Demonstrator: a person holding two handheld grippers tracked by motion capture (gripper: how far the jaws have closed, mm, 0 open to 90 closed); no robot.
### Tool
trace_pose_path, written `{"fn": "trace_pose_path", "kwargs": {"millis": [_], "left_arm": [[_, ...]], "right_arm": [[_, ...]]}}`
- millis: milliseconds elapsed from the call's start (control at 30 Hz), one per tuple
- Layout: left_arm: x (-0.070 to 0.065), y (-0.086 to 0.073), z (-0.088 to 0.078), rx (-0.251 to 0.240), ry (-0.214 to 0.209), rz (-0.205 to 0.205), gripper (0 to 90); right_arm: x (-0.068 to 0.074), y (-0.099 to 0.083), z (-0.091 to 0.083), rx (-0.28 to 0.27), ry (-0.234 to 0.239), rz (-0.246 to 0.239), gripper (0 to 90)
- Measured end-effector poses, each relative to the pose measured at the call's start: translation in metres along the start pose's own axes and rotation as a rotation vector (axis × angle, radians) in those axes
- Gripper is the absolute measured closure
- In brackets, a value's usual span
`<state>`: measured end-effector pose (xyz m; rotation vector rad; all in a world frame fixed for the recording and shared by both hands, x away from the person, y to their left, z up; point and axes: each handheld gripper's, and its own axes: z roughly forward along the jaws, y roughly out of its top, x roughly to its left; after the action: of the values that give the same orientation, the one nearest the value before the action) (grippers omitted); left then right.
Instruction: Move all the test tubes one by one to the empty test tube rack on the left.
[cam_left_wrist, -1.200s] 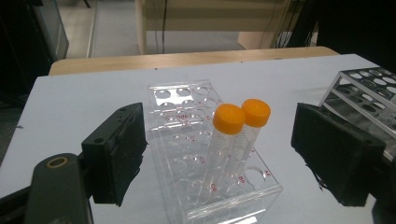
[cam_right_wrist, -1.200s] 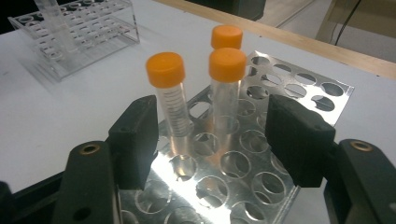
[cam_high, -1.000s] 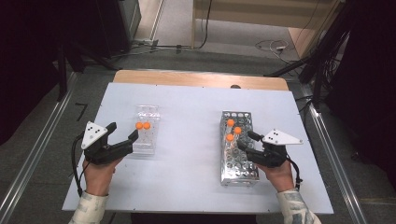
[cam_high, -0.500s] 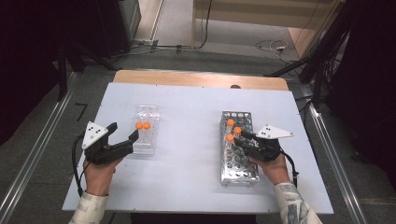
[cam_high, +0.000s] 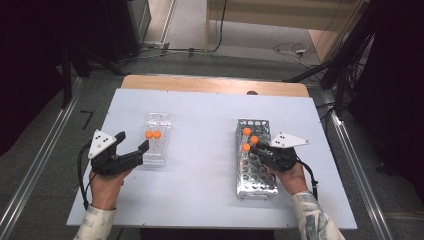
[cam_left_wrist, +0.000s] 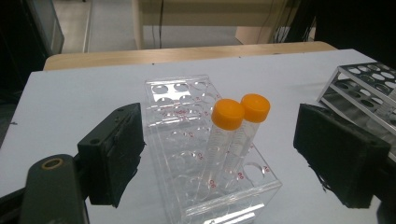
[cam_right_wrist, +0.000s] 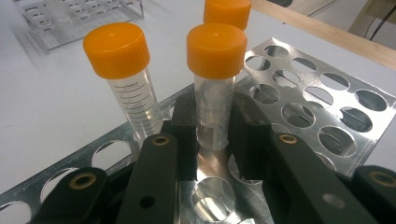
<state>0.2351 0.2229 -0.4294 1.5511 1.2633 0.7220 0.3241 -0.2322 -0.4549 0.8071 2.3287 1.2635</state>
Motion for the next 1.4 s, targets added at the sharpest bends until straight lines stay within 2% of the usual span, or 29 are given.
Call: {"fn": "trace_pose_path", "kwargs": {"millis": [333, 733, 1000, 1233, 1400], "left_arm": [[-0.001, 0.001, -0.001, 0.001, -0.002, 0.008, 14.7], [0.0, 0.002, -0.002, 0.004, -0.003, 0.002, 12.5], [0.0, 0.002, -0.002, 0.001, -0.001, -0.002, 12.5], [0.001, 0.002, -0.003, 0.003, -0.003, -0.008, 12.6], [0.0, 0.002, -0.004, 0.0, -0.011, -0.013, 12.8]], "right_arm": [[0.0, 0.003, -0.006, -0.025, -0.018, 0.003, 72.0], [0.004, 0.023, -0.022, -0.086, -0.039, 0.001, 72.1], [0.007, 0.032, -0.042, -0.144, -0.039, -0.001, 72.3], [0.015, 0.032, -0.062, -0.148, -0.04, -0.001, 72.4], [0.021, 0.024, -0.075, -0.141, -0.051, 0.031, 72.4]]}}
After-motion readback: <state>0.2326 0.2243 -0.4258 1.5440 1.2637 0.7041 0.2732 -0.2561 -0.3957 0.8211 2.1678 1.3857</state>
